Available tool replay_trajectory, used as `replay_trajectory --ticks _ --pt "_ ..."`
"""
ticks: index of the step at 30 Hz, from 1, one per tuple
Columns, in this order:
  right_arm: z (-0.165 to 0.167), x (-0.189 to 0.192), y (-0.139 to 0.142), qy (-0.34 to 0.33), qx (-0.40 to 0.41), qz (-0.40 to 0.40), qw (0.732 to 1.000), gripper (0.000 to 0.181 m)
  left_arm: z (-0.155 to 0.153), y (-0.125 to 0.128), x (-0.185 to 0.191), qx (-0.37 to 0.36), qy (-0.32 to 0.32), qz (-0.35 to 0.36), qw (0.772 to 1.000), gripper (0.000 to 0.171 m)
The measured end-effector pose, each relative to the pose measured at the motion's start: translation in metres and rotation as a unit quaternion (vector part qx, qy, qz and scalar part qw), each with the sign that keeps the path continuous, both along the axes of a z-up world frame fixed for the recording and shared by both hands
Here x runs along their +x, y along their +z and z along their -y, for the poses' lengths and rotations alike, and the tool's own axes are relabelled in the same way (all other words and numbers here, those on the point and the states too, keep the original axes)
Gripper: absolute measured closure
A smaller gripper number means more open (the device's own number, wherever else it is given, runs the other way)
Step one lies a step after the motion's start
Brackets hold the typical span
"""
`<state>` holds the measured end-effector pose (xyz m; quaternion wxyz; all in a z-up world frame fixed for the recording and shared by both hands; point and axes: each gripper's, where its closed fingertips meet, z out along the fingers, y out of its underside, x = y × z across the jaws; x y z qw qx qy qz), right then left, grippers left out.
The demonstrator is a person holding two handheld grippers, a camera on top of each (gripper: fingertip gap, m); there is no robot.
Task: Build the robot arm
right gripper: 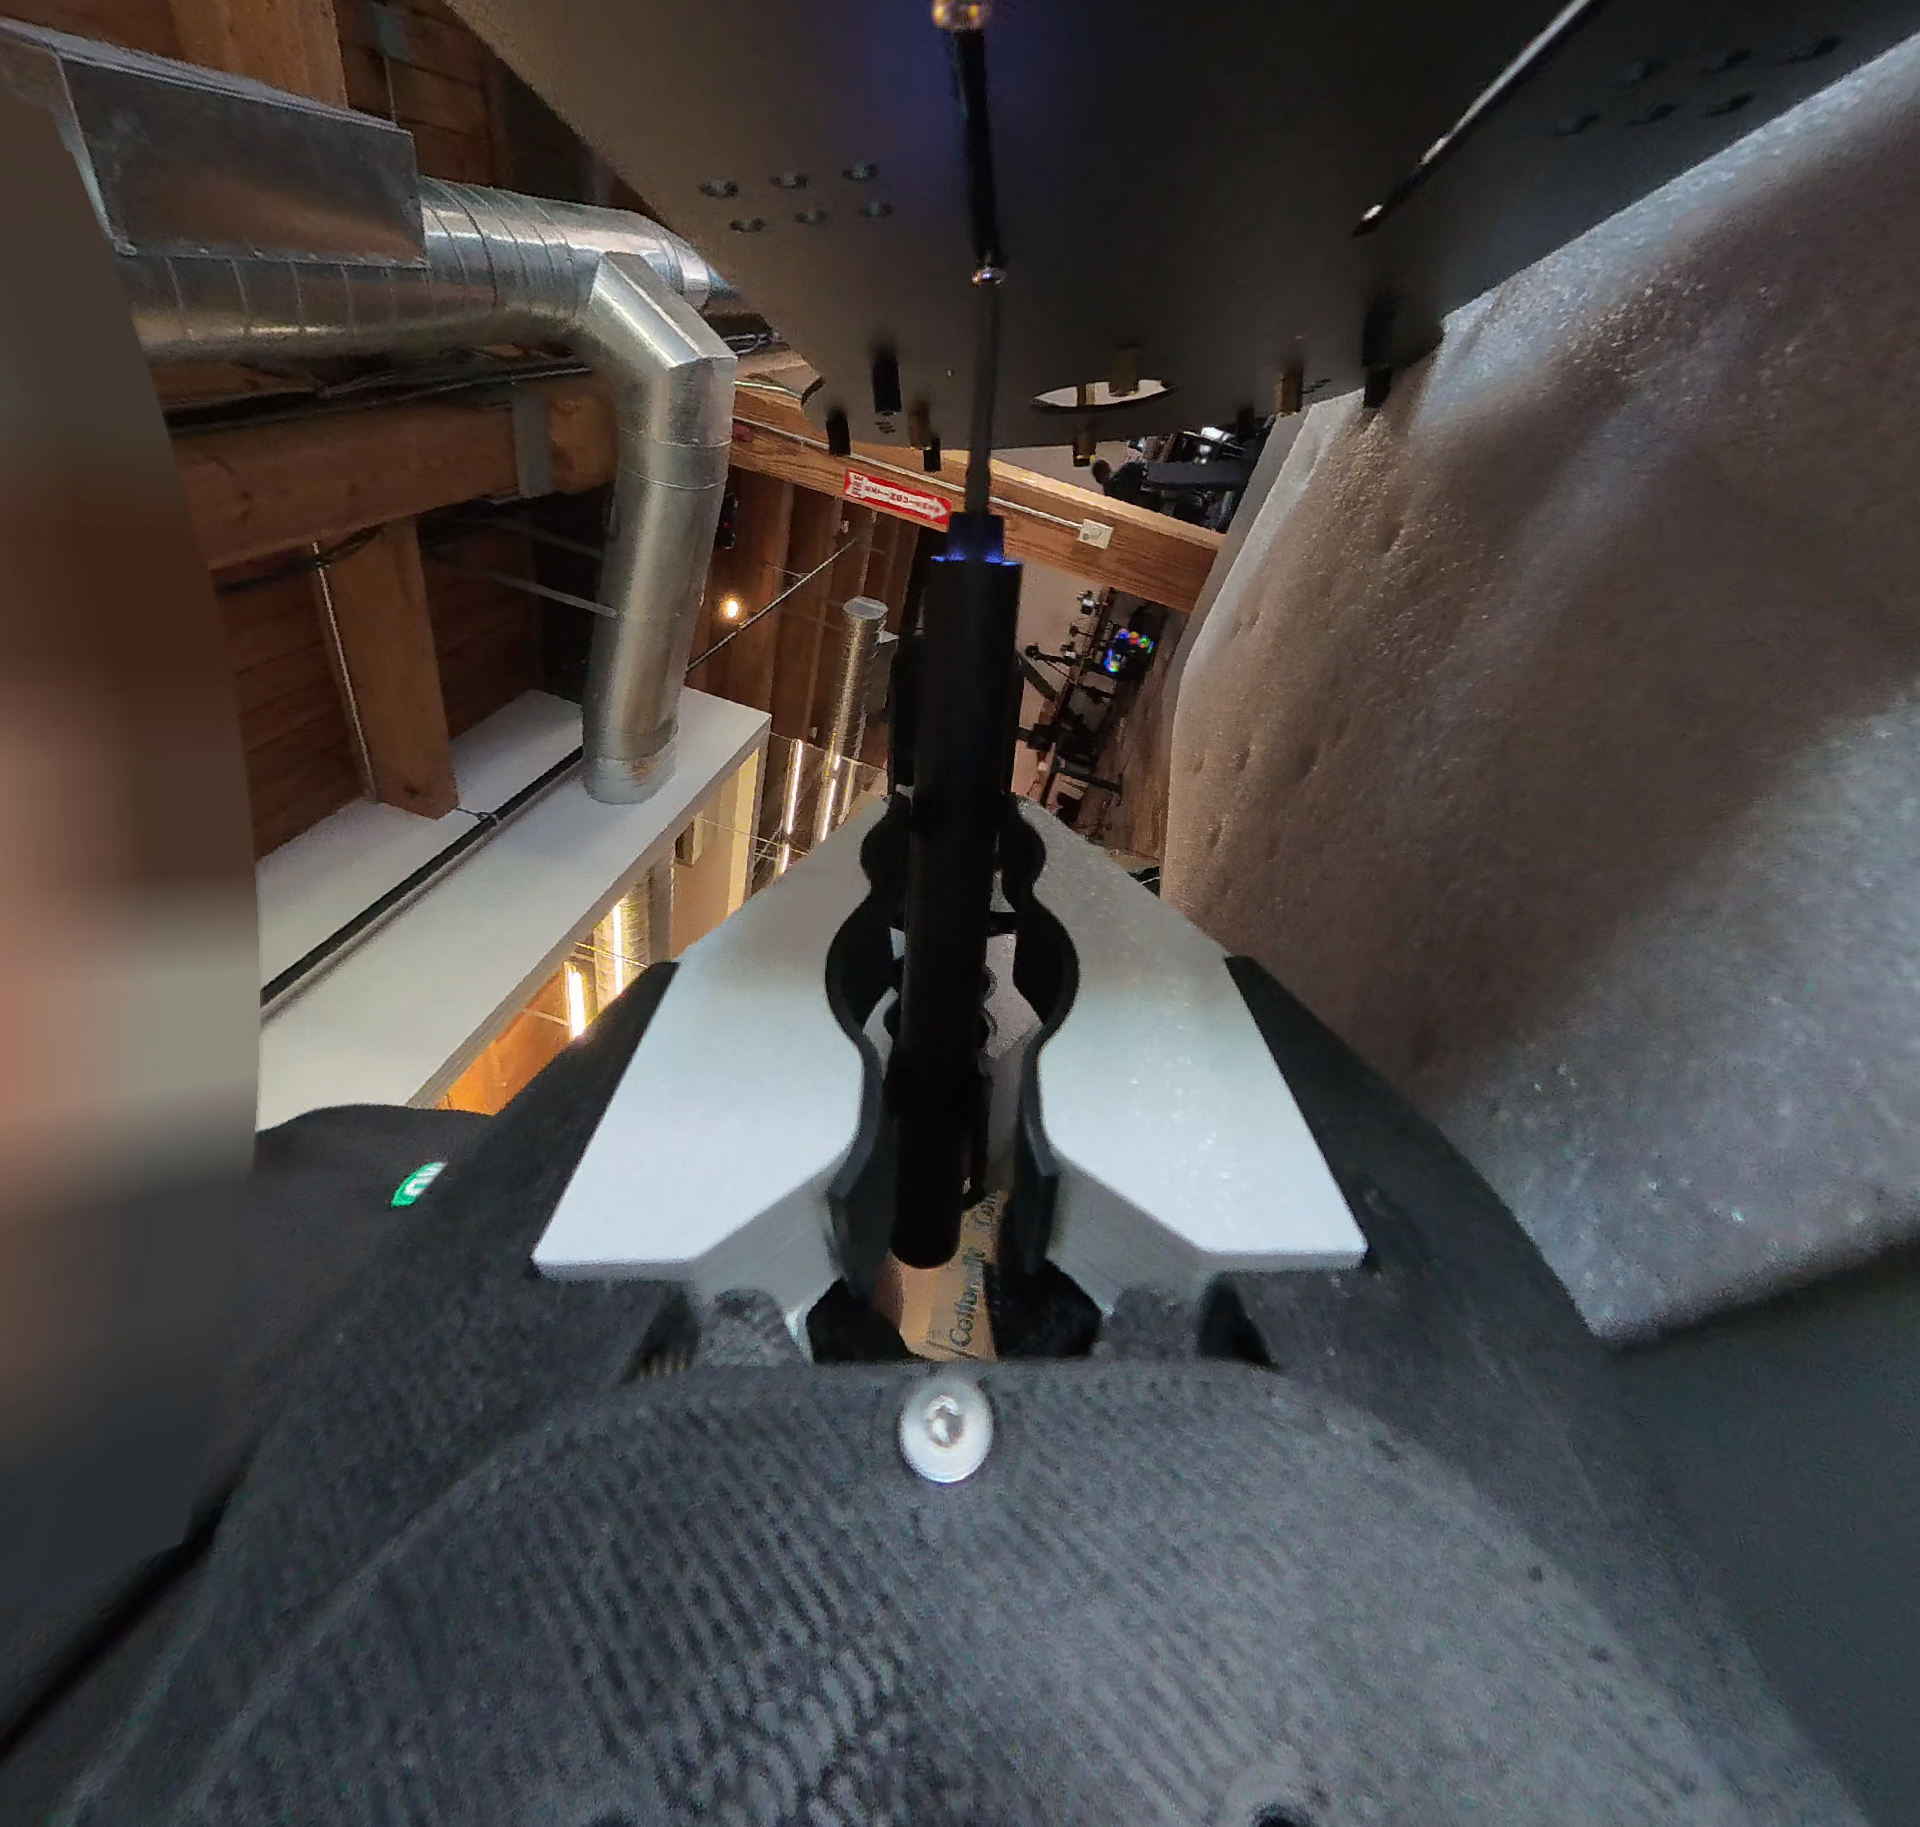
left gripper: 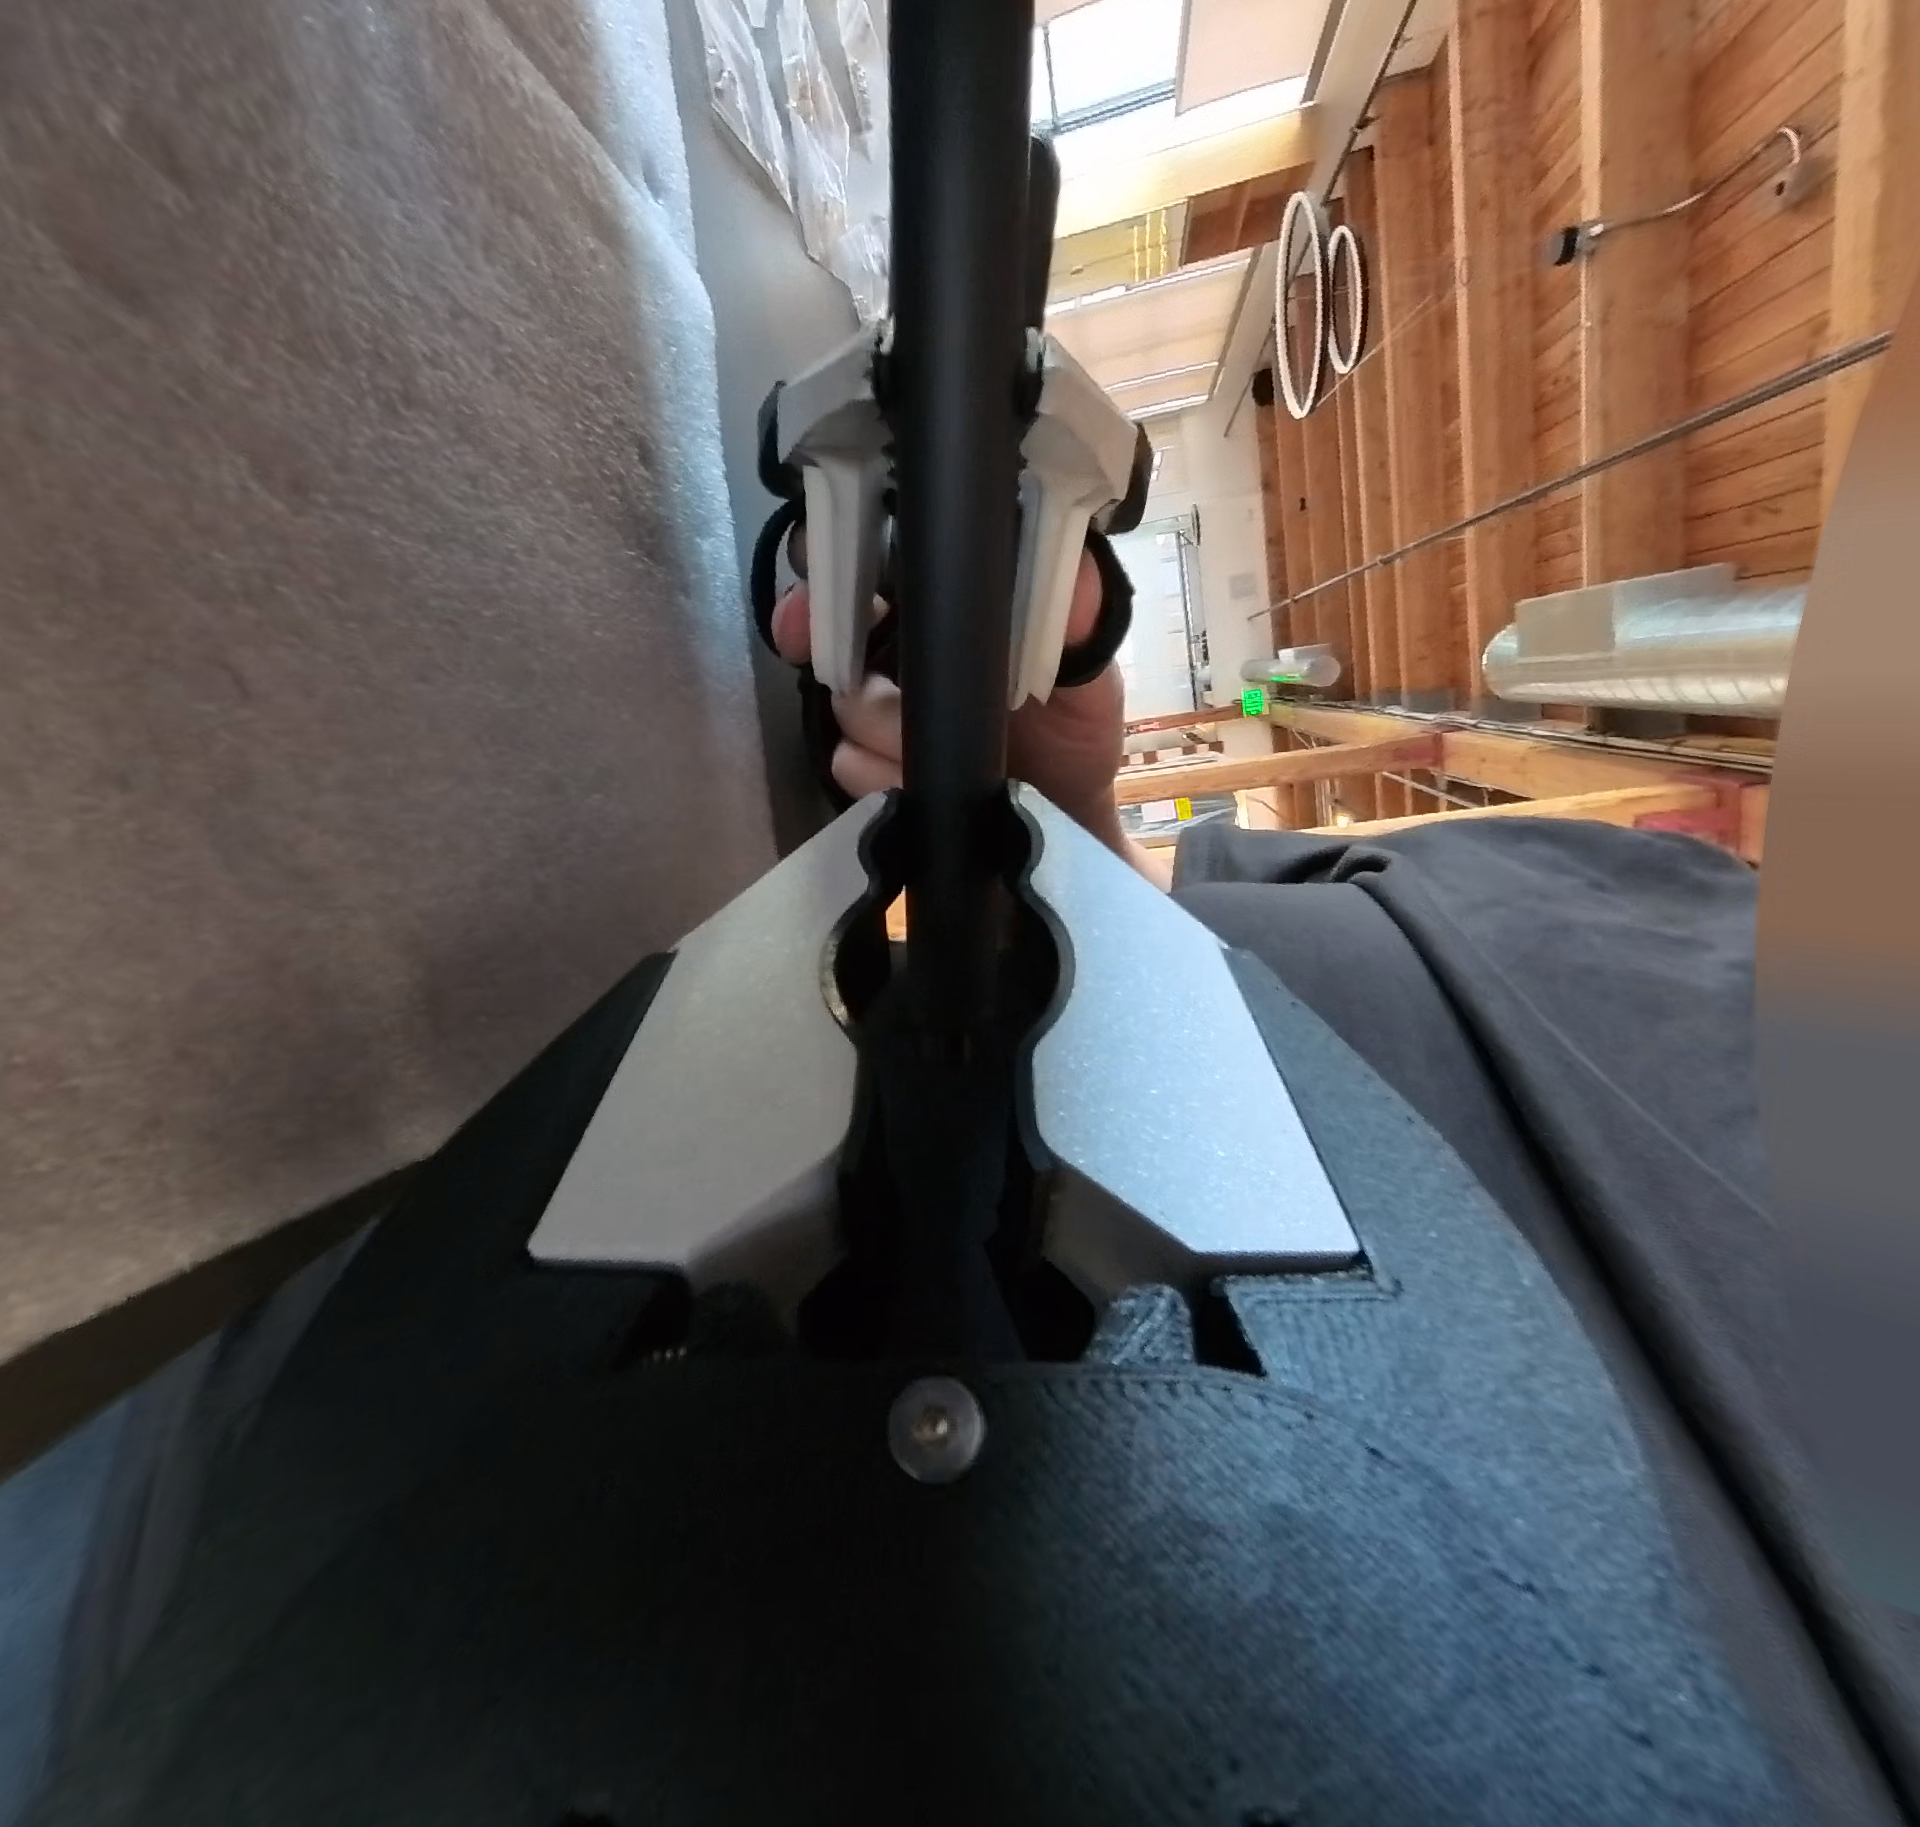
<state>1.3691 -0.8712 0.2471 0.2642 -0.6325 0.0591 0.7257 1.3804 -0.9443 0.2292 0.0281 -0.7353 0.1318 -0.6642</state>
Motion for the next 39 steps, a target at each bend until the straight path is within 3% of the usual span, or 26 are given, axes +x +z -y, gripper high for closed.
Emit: replay_trajectory --ticks 39 --pt "0.0003 0.0041 -0.0029 0.024 -0.002 0.018 1.000 0.166 0.0003 -0.0036 0.0089 -0.013 -0.007 0.012 1.000 0.155"
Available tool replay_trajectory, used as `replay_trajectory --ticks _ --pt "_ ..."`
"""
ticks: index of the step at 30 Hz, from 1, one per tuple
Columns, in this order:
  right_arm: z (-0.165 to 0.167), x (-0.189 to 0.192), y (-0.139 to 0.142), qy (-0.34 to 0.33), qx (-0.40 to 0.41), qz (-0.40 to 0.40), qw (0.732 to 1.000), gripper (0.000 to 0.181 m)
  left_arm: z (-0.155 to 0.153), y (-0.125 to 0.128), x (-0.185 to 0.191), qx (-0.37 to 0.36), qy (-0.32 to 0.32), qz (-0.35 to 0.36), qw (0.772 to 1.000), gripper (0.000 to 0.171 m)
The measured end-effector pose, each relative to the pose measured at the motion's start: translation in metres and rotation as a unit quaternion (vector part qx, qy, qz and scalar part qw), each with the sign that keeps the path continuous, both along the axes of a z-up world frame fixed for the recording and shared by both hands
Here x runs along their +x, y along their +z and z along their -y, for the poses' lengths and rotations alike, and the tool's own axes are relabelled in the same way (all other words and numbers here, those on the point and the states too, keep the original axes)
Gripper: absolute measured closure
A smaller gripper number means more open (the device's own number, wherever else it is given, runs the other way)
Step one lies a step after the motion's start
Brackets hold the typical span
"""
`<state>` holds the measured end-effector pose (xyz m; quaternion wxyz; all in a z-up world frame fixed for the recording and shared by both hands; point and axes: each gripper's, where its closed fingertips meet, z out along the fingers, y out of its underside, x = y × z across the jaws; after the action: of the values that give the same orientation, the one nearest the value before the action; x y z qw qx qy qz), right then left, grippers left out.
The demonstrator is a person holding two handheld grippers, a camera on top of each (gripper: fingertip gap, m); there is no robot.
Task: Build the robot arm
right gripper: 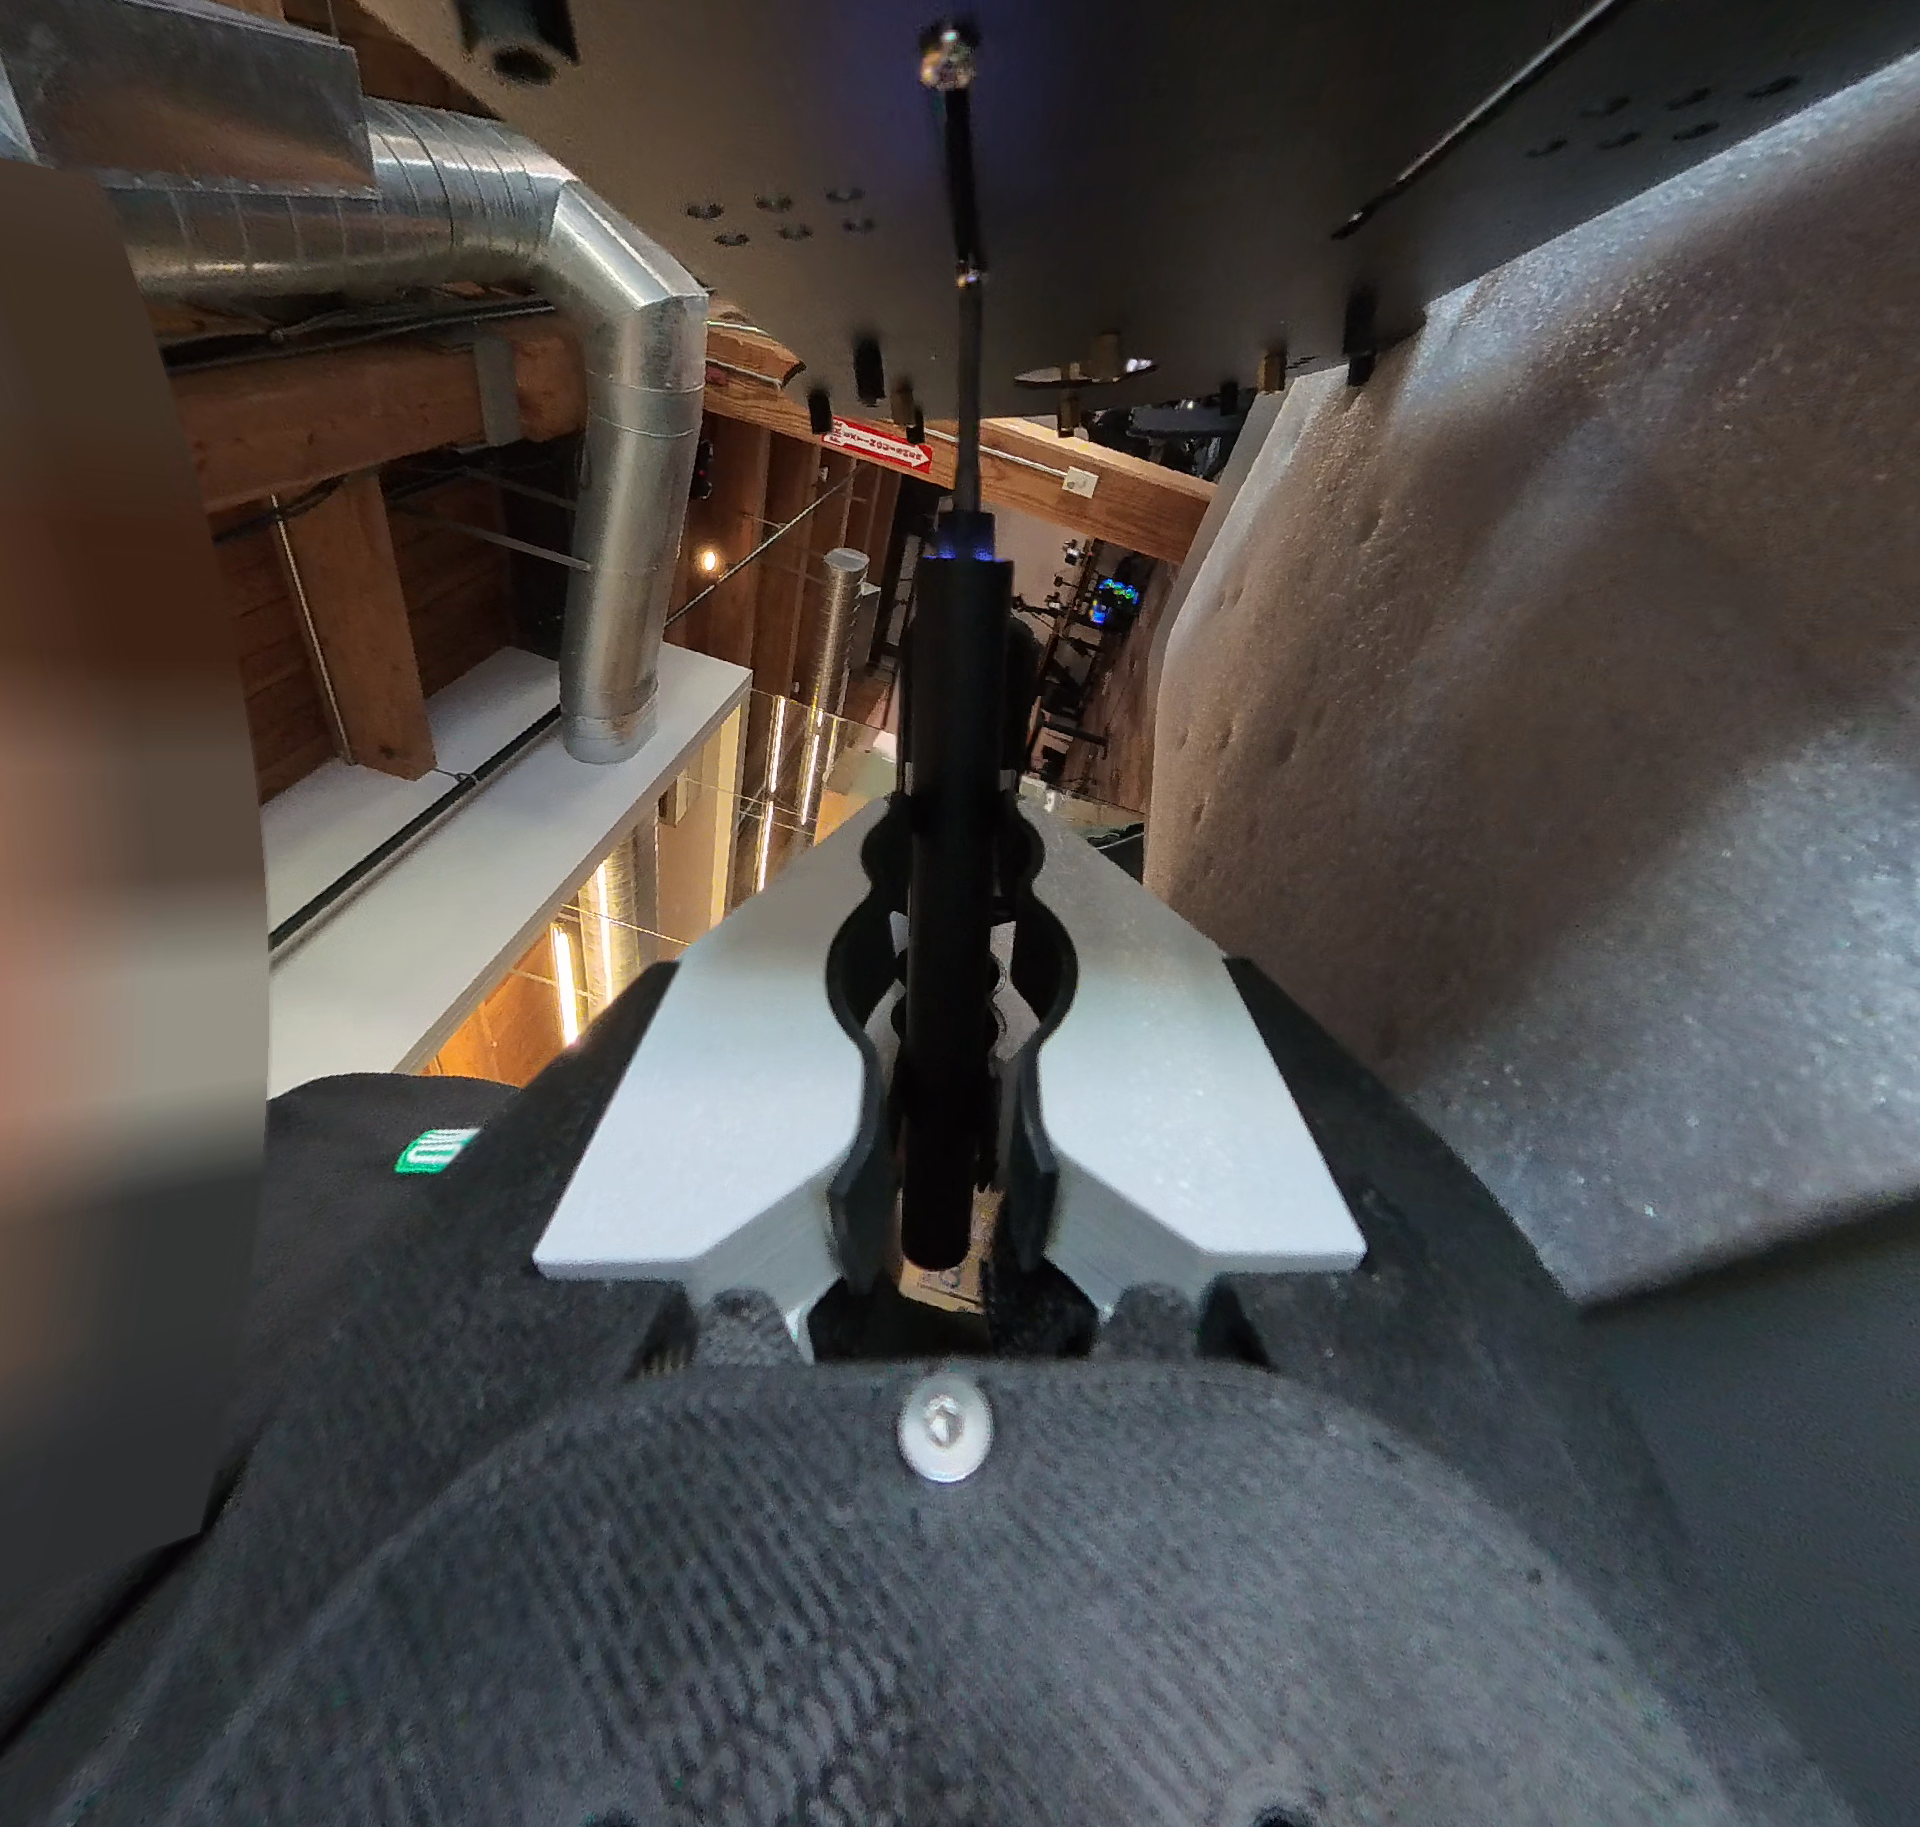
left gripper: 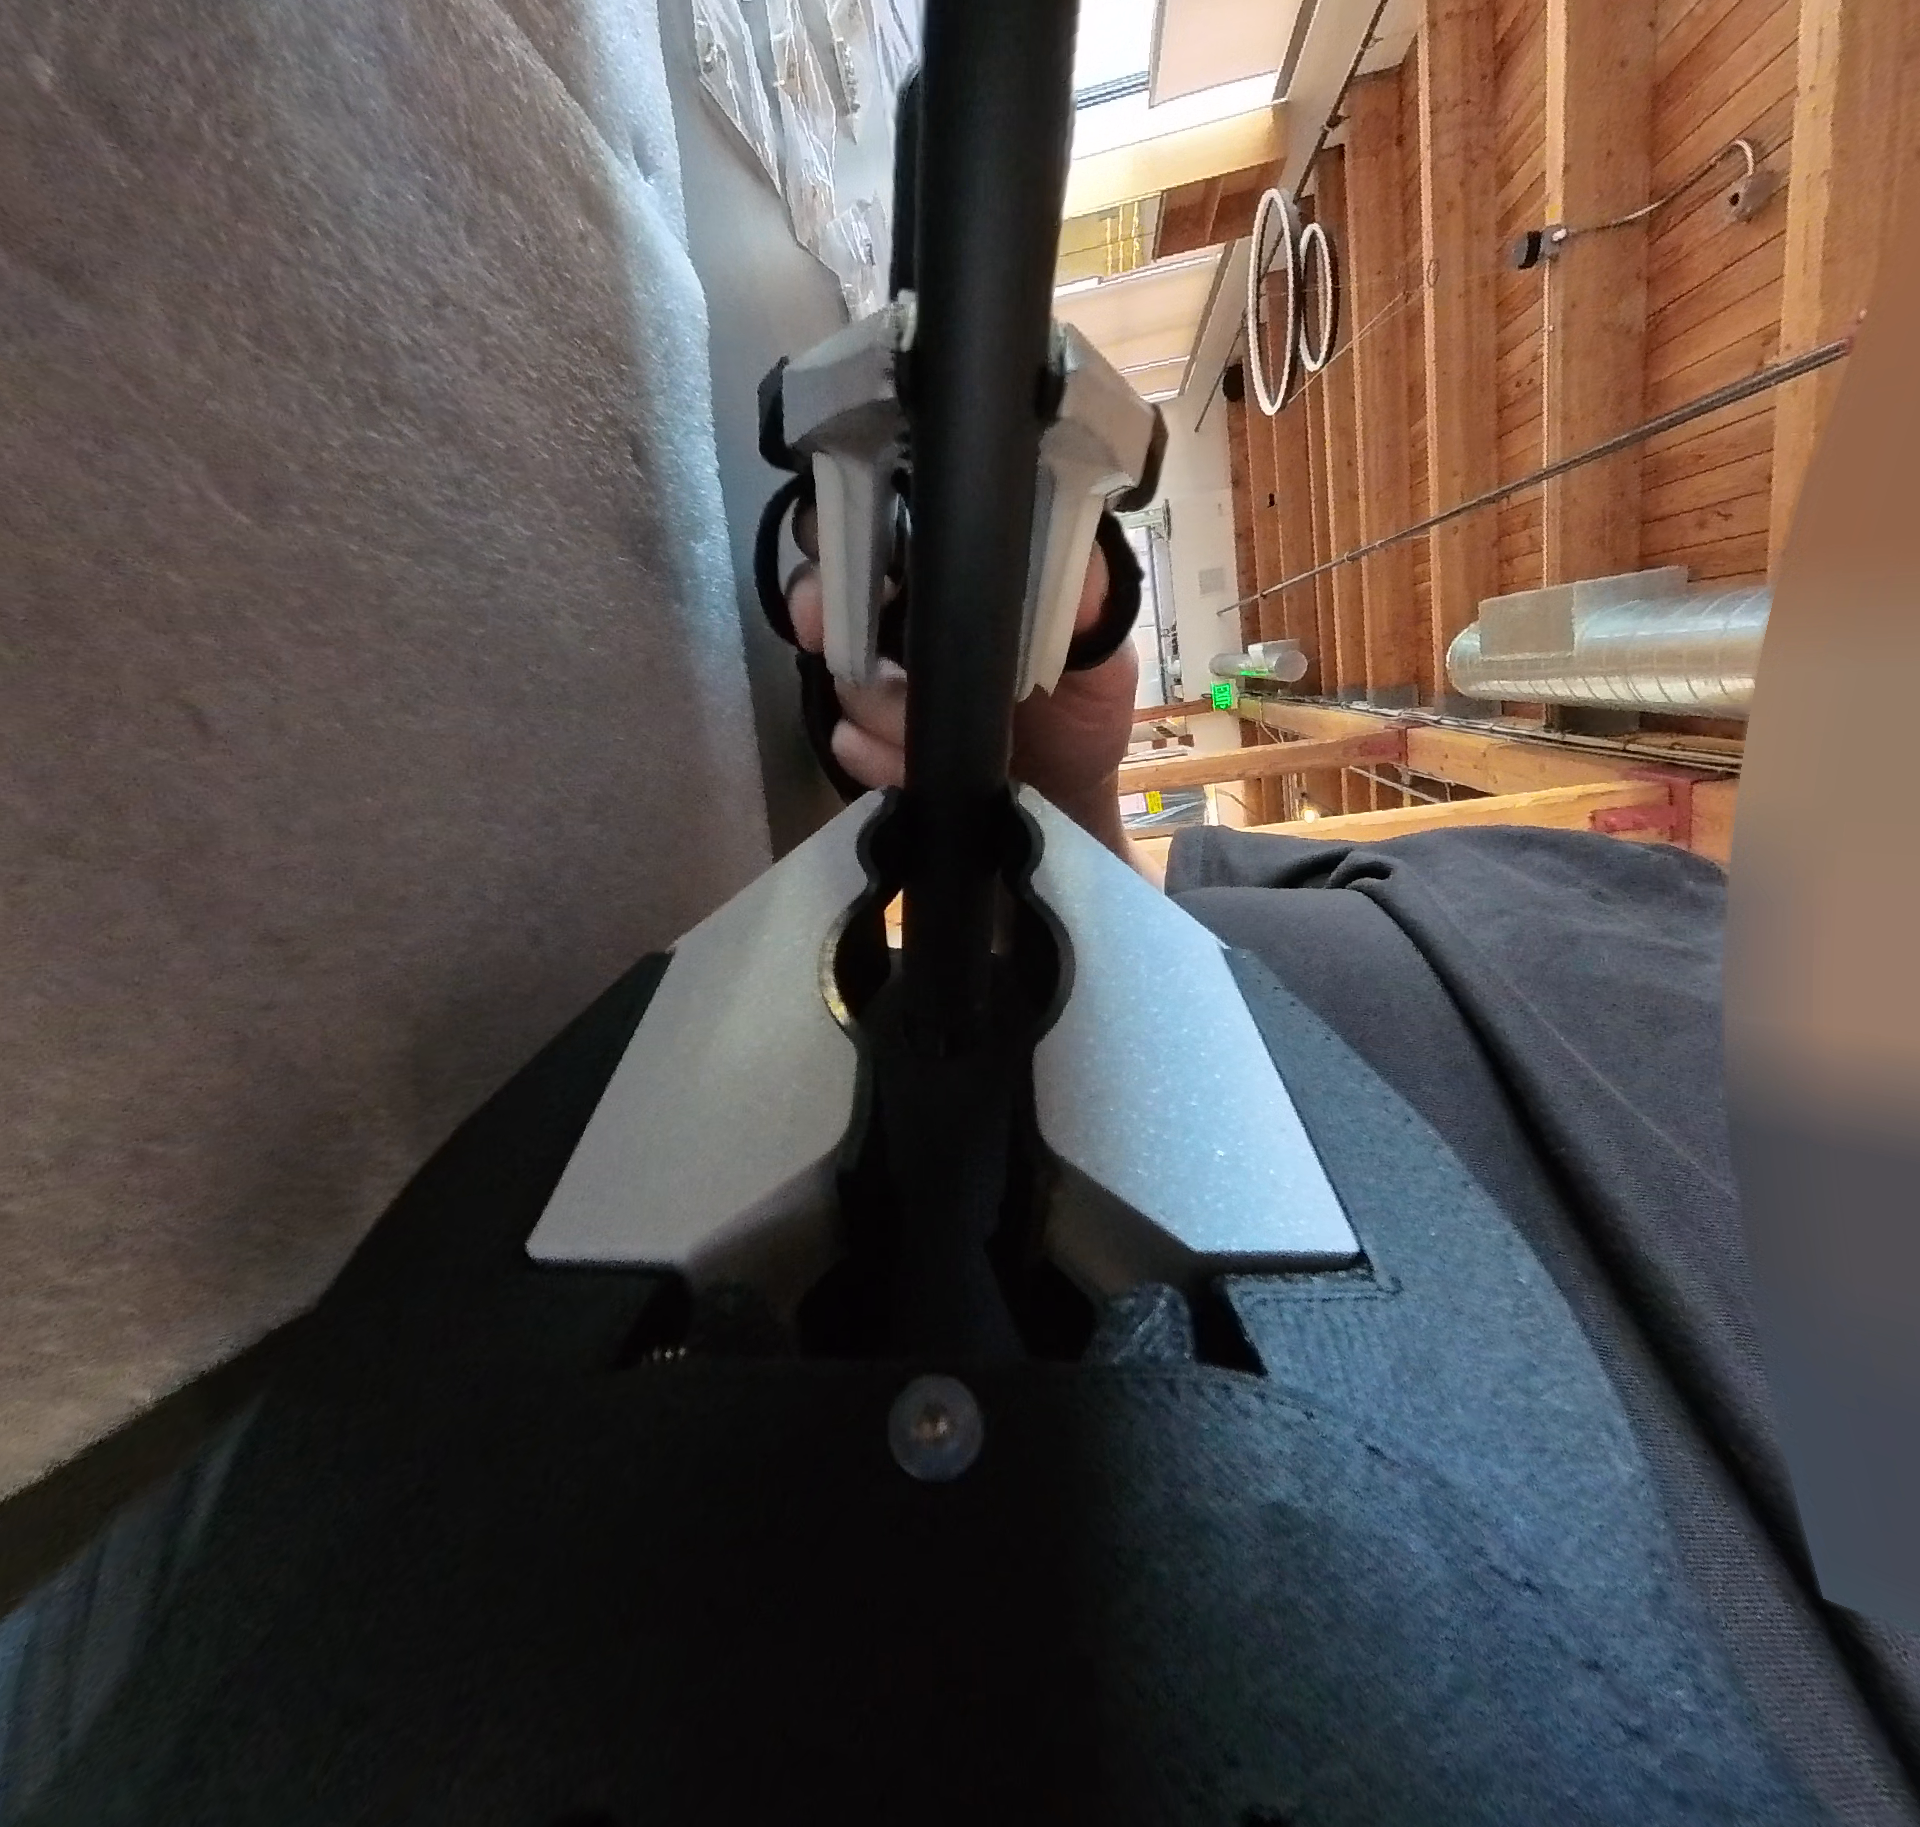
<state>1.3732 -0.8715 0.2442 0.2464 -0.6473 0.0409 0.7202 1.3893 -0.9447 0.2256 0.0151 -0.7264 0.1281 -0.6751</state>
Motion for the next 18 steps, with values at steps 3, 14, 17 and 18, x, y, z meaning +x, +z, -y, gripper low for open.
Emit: replay_trajectory --ticks 3,14,17,18 --pt "-0.001 0.000 -0.001 0.000 0.005 -0.004 1.000 0.166 0.000 -0.001 0.000 0.003 -0.002 0.000 1.000 0.155" --pt "-0.004 -0.002 -0.006 0.001 -0.007 0.009 1.000 0.166 -0.005 -0.013 -0.003 0.010 0.003 -0.019 1.000 0.154" --pt "-0.004 -0.001 -0.005 0.004 -0.004 0.005 1.000 0.166 -0.005 -0.012 -0.002 0.009 0.001 -0.014 1.000 0.154" --pt "-0.004 -0.001 -0.003 0.004 -0.002 -0.002 1.000 0.162 -0.004 -0.012 -0.002 0.010 0.000 -0.014 1.000 0.154"
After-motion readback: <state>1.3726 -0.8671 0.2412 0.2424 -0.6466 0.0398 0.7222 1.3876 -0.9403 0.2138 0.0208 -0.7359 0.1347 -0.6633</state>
